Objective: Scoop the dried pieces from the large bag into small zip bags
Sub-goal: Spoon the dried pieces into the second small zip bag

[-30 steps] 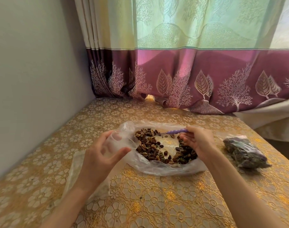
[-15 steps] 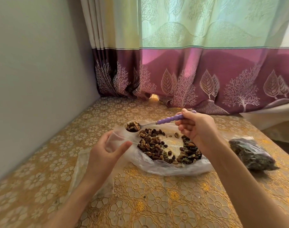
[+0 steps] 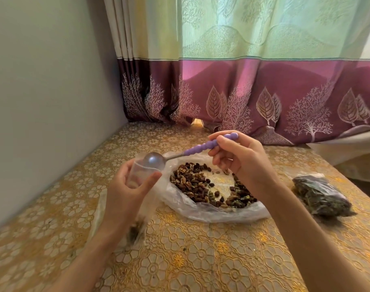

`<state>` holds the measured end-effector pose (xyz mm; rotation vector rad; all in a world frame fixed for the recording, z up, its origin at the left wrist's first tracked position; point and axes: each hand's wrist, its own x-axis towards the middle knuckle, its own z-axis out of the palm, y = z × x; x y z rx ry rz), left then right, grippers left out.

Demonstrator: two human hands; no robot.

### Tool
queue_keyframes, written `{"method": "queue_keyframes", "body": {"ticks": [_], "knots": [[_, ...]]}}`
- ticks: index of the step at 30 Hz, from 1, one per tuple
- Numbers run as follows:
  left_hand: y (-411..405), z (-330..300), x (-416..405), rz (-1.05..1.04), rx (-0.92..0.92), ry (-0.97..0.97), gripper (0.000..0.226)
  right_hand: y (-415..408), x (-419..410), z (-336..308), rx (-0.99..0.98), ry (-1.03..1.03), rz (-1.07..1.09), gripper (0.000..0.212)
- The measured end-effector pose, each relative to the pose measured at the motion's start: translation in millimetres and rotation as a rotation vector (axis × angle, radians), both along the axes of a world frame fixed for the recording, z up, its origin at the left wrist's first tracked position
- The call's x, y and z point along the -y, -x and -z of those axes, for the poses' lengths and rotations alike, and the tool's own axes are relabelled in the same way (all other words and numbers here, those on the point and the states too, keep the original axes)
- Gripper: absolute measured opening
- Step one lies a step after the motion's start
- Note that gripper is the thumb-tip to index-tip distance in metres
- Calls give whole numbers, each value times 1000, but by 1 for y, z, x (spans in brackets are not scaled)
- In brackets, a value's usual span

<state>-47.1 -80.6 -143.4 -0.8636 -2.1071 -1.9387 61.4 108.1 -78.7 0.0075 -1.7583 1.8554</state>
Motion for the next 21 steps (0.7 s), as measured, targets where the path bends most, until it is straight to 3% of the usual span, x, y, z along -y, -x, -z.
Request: {"method": "queue_keyframes", "body": {"ticks": [9,15,21], "knots": [[0,-1,4,1,-57,9,64,-2,-35,13,-31,201,377,26],[-1,-1,3,45,-168,49,58,-2,-55,31,95,-27,670,24],[-1,2,2,81,-158,48,59,-1,-62,40,241,-117,703,29]]}}
